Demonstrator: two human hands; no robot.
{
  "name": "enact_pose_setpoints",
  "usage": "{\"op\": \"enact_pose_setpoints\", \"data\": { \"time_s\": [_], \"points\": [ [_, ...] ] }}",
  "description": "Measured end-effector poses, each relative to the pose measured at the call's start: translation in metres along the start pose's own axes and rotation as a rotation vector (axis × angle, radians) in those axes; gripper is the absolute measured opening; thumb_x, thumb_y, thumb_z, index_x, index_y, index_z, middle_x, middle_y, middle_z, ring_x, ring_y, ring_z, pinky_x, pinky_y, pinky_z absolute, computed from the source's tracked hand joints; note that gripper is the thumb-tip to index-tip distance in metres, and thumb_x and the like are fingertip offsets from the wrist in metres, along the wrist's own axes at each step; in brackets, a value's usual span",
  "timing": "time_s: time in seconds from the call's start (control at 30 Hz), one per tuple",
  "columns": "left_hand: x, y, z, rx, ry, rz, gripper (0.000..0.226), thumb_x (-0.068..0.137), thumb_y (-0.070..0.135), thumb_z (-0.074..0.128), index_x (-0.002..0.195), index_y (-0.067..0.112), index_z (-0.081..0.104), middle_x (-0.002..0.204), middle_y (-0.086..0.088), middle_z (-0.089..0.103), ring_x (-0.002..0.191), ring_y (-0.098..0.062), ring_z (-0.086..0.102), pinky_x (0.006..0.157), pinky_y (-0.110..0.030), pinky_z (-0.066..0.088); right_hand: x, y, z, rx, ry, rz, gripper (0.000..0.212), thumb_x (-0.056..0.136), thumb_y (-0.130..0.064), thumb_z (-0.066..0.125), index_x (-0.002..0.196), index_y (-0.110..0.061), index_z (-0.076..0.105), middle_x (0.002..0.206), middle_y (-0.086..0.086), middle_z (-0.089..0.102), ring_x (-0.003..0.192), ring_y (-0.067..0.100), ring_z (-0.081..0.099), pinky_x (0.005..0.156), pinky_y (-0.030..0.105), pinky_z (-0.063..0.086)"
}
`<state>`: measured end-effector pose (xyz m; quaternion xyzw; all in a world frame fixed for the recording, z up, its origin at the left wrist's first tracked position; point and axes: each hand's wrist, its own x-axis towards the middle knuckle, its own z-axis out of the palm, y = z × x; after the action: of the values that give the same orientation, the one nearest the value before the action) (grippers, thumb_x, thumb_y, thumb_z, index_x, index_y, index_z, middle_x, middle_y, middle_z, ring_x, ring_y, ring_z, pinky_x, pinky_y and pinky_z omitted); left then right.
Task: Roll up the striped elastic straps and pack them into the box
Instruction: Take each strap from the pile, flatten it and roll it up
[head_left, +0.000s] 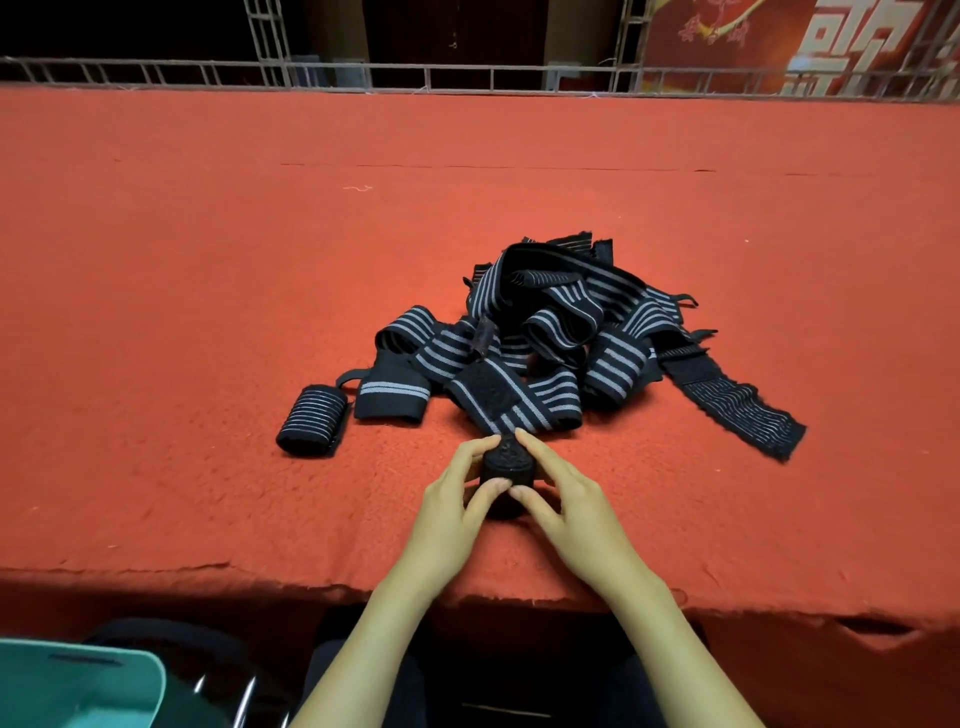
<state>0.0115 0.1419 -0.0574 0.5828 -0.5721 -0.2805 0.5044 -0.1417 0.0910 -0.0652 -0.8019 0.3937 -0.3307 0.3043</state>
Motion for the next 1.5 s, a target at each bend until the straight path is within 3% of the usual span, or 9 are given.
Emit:
{"op": "enact_pose_setpoints", "data": {
  "time_s": [0.17,0.37,0.5,0.6,0.73,0.9,1.2,1.37,1.5],
  "points": [
    [-0.006,-0.003,-0.002,-0.222,0.047,-0.109,0.030,0.089,0.009,0.062,0.113,0.022,0.050,0.113,0.003,0.066,0.107,-0.003,0.061,0.087,-0.015,0.047,0.002,-0.007,0.003,0.076,0.012,0.011,0.062,0.090,-0.019,0.064,0.132,-0.054,0.035,0.135,-0.016,0.052,0.117,-0.005,0.051,0.101,0.021,0.044],
    [-0.017,-0.006,-0.040,-0.173,0.129,-0.085,0.041,0.090,-0.001,0.056,0.123,0.024,0.052,0.122,0.000,0.047,0.106,0.009,0.053,0.084,-0.006,0.043,0.023,-0.035,0.022,0.332,-0.024,0.124,0.041,0.084,-0.022,0.071,0.111,-0.032,0.041,0.103,-0.005,0.069,0.088,0.002,0.066,0.083,0.025,0.052],
    [-0.022,-0.016,-0.080,-0.083,0.157,-0.123,0.049,0.084,0.013,0.065,0.127,0.031,0.047,0.119,0.010,0.053,0.107,0.009,0.053,0.086,-0.008,0.042,0.049,-0.062,0.059,0.433,-0.107,0.188,0.034,0.084,-0.019,0.072,0.097,-0.026,0.041,0.092,0.007,0.069,0.073,0.011,0.062,0.073,0.031,0.051],
    [-0.026,-0.021,-0.109,-0.091,0.298,-0.178,0.040,0.086,0.001,0.063,0.116,0.024,0.052,0.109,0.012,0.059,0.091,0.013,0.057,0.077,-0.004,0.041,0.067,-0.078,0.095,0.374,-0.170,0.193,0.031,0.084,-0.028,0.071,0.089,-0.029,0.040,0.086,0.007,0.065,0.070,0.013,0.057,0.072,0.033,0.048],
    [-0.033,-0.035,-0.134,-0.081,0.450,-0.275,0.033,0.085,0.000,0.061,0.106,0.024,0.054,0.106,0.005,0.062,0.091,0.002,0.057,0.079,-0.015,0.042,0.085,-0.092,0.137,0.344,-0.292,0.241,0.031,0.085,-0.035,0.068,0.095,-0.023,0.041,0.090,0.010,0.065,0.076,0.019,0.059,0.082,0.044,0.053],
    [-0.030,-0.045,-0.160,-0.009,0.502,-0.366,0.030,0.084,-0.001,0.060,0.107,0.017,0.053,0.108,-0.005,0.061,0.087,-0.010,0.057,0.083,-0.026,0.041,0.095,-0.106,0.167,0.405,-0.387,0.335,0.029,0.088,-0.023,0.067,0.097,-0.017,0.039,0.076,0.000,0.055,0.064,0.013,0.054,0.075,0.039,0.049],
    [-0.008,-0.049,-0.209,-0.129,0.515,-0.411,0.042,0.074,0.007,0.073,0.110,0.020,0.055,0.104,-0.004,0.063,0.090,-0.015,0.062,0.082,-0.031,0.048,0.133,-0.140,0.182,0.305,-0.381,0.207,0.031,0.087,-0.026,0.067,0.112,-0.015,0.052,0.108,0.011,0.066,0.100,0.027,0.064,0.094,0.044,0.049],
    [0.034,-0.070,-0.238,-0.164,0.527,-0.557,0.033,0.077,0.003,0.068,0.105,0.016,0.056,0.106,-0.015,0.065,0.089,-0.025,0.062,0.082,-0.038,0.047,0.152,-0.125,0.162,-0.133,-0.236,-0.045,0.038,0.086,-0.027,0.065,0.120,-0.013,0.055,0.124,0.007,0.057,0.118,0.025,0.044,0.099,0.035,0.037],
    [0.060,-0.089,-0.243,-0.102,0.433,-0.641,0.029,0.075,0.006,0.070,0.093,0.021,0.053,0.106,-0.019,0.065,0.086,-0.029,0.062,0.078,-0.041,0.048,0.154,-0.101,0.160,-0.183,-0.309,-0.075,0.050,0.085,-0.032,0.068,0.129,-0.014,0.051,0.132,0.004,0.046,0.126,0.023,0.036,0.106,0.035,0.032]
  ]
}}
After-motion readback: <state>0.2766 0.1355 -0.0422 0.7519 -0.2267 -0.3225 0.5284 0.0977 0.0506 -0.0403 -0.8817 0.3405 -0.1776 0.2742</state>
